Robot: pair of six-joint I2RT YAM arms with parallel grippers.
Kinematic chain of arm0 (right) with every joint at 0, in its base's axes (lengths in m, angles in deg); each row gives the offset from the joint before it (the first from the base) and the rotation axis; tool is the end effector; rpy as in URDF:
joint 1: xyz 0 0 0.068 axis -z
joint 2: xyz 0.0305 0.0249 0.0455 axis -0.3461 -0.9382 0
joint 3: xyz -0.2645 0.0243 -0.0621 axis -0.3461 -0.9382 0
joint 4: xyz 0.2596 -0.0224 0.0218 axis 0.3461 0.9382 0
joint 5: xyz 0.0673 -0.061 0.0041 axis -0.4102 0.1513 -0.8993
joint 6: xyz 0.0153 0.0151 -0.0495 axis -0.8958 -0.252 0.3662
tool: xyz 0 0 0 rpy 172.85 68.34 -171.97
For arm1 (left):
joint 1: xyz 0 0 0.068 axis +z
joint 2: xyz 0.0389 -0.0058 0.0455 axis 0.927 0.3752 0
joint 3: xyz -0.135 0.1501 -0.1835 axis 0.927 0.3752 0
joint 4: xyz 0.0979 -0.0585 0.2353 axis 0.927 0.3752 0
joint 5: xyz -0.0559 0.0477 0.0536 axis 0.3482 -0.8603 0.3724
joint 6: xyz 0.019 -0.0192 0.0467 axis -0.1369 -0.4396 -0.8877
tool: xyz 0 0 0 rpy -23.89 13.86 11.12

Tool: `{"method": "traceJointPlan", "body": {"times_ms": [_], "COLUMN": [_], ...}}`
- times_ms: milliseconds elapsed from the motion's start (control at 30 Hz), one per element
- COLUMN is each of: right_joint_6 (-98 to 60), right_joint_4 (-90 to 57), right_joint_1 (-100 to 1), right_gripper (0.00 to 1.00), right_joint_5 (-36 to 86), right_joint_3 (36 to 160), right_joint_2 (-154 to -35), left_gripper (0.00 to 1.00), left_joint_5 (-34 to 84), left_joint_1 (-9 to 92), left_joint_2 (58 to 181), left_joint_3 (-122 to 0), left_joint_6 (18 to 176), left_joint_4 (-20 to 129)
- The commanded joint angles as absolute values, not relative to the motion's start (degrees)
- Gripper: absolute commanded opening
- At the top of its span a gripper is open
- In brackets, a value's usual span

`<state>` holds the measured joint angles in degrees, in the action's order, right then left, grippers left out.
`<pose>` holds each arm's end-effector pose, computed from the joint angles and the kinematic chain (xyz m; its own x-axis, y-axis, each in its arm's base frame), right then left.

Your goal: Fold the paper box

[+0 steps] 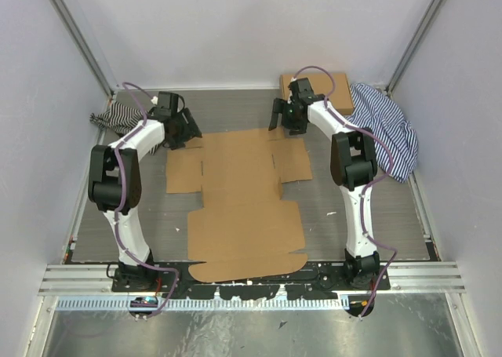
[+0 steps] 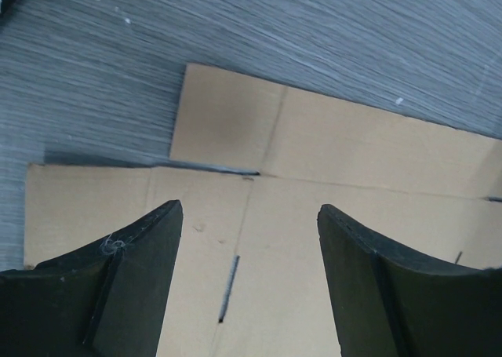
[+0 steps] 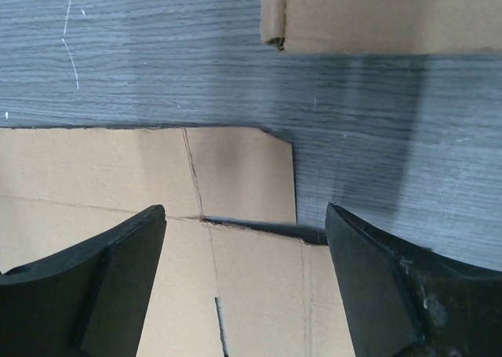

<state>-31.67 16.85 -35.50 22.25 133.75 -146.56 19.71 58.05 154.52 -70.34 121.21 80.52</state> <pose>0.4916 0.1410 0.1823 -0.8710 0.1043 -0.4800 -0.0730 0.9389 0.3364 0.4153 -0.0744 0.2068 -0.7535 -0.4626 -0.4671 -0.2977 0.8736 -0.3849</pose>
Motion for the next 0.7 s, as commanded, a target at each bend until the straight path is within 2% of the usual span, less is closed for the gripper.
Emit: {"method": "traceJointPlan", "body": {"times_ms": [0,667], "right_joint_6": [-31.2,-27.3], "right_joint_4": [11.7,11.6], "right_joint_1": [-35.9,-36.8], "right_gripper": [0.88,0.83], "right_joint_5": [20.5,20.2], "right_joint_3": [135.1,134.6], "right_joint_2": [-146.4,-150.0], "left_gripper": [0.77,0.72], "left_joint_5": [20.6,23.5], "left_joint_1": [59.1,60.5], "left_joint_2": [156.6,163.3], "left_joint_3": [-72.1,-71.9], "left_joint_6": [119.5,118.9], "left_joint_4": [77.3,71.5]}}
